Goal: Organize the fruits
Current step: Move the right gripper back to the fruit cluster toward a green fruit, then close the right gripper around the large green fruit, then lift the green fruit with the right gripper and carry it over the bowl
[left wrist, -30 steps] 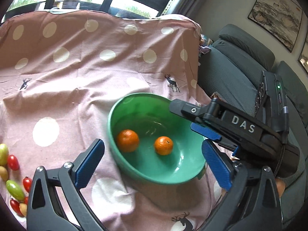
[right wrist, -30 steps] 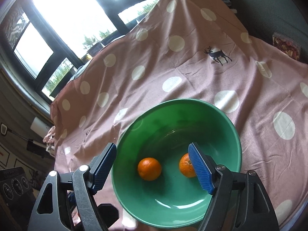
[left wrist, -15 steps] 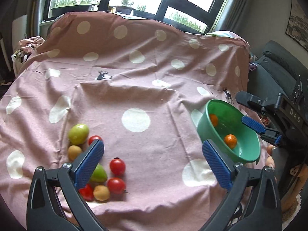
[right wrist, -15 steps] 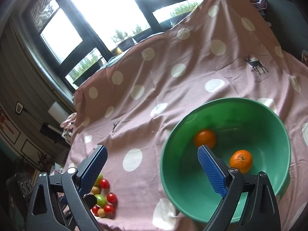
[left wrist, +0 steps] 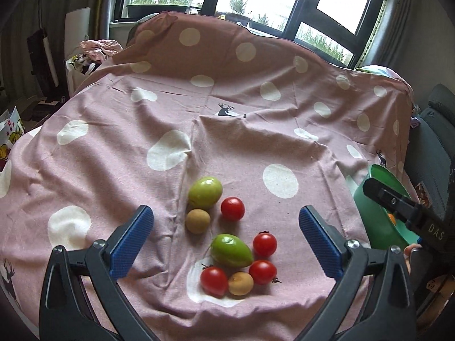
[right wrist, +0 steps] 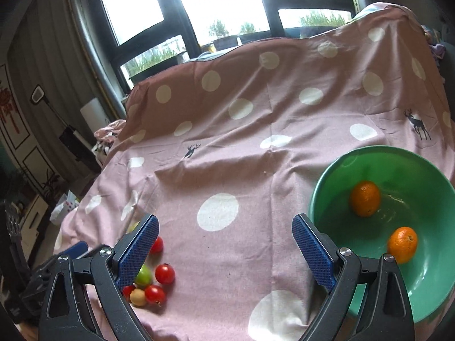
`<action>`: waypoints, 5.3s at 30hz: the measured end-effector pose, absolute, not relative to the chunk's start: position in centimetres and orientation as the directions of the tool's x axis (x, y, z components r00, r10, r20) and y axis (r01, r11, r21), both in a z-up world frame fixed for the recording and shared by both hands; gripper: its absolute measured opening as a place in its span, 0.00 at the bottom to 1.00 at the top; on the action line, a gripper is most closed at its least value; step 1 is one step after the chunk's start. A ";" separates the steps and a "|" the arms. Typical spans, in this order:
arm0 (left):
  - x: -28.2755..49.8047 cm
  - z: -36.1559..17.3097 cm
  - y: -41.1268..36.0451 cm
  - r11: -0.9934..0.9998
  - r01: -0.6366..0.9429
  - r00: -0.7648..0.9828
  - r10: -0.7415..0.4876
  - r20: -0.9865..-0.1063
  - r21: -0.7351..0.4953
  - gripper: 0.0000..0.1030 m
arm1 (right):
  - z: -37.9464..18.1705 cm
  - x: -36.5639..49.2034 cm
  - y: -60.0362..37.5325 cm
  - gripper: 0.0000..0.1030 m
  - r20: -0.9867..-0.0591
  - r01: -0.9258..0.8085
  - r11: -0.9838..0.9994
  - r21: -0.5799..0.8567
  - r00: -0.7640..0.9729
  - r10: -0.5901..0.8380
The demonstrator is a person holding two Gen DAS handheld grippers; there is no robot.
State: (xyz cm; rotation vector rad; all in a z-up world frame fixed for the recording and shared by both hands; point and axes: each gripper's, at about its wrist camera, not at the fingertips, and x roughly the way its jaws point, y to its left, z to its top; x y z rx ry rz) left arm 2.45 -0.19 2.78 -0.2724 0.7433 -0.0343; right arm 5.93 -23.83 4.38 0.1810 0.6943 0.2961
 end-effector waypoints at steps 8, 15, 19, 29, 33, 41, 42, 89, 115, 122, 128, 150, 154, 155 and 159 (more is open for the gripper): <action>2.3 3.1 2.9 0.941 -0.137 0.737 -0.112 -0.667 -0.309 0.99 | 2.5 6.5 -21.8 0.92 -0.670 -0.222 0.944 0.243 0.666 0.329; 2.0 3.4 5.2 0.918 -0.193 0.741 -0.096 -0.664 -0.348 0.99 | 3.0 5.5 -19.2 0.92 -0.684 -0.329 0.899 0.289 0.586 0.435; 1.9 3.5 6.5 0.898 -0.219 0.737 -0.104 -0.668 -0.382 0.99 | 1.9 5.9 -16.1 0.66 -0.714 -0.422 0.823 0.380 0.431 0.551; 1.9 3.6 7.6 0.876 -0.241 0.739 -0.113 -0.664 -0.417 0.98 | -0.6 7.1 -11.2 0.41 -0.805 -0.455 0.796 0.400 0.241 0.542; 2.1 3.5 7.6 0.880 -0.232 0.736 -0.120 -0.666 -0.415 0.98 | -1.0 7.6 -10.6 0.41 -0.816 -0.447 0.800 0.400 0.224 0.533; 2.4 3.3 7.2 0.883 -0.220 0.726 -0.137 -0.674 -0.415 0.98 | -1.4 7.8 -9.4 0.41 -0.853 -0.455 0.833 0.315 0.249 0.458; 2.4 3.2 7.2 0.883 -0.219 0.725 -0.138 -0.675 -0.415 0.98 | -1.5 7.8 -9.3 0.41 -0.855 -0.458 0.834 0.308 0.252 0.454; 4.2 -0.9 -4.7 0.916 0.113 0.533 -0.383 -0.754 -0.386 0.54 | -1.9 8.9 -22.2 0.42 -0.821 -0.138 0.883 0.448 0.328 0.468; 5.2 -1.2 -8.3 0.900 0.200 0.490 -0.434 -0.756 -0.387 0.34 | -2.3 8.8 -20.2 0.37 -0.797 -0.184 0.851 0.492 0.297 0.526; 4.2 3.1 -10.1 0.903 0.259 0.568 -0.429 -0.702 -0.342 0.34 | 1.6 7.6 -21.6 0.37 -0.738 -0.225 0.839 0.496 0.401 0.543; 4.0 6.3 -13.9 0.898 0.348 0.614 -0.436 -0.657 -0.271 0.34 | 5.1 6.3 -25.1 0.37 -0.669 -0.227 0.835 0.502 0.510 0.541; 6.9 6.6 -25.1 0.805 0.524 0.523 -0.562 -0.641 -0.279 0.34 | 6.0 5.7 -37.5 0.37 -0.628 0.029 0.828 0.560 0.667 0.402; 7.4 5.9 -26.1 0.797 0.531 0.500 -0.570 -0.652 -0.289 0.34 | 5.4 5.9 -38.7 0.37 -0.640 0.060 0.822 0.566 0.661 0.392; 7.6 5.7 -26.2 0.794 0.530 0.492 -0.574 -0.655 -0.298 0.34 | 5.2 6.0 -38.8 0.37 -0.646 0.068 0.822 0.566 0.657 0.390; 8.0 5.0 -26.6 0.787 0.529 0.467 -0.582 -0.665 -0.318 0.34 | 4.6 6.3 -39.3 0.37 -0.667 0.097 0.822 0.561 0.641 0.379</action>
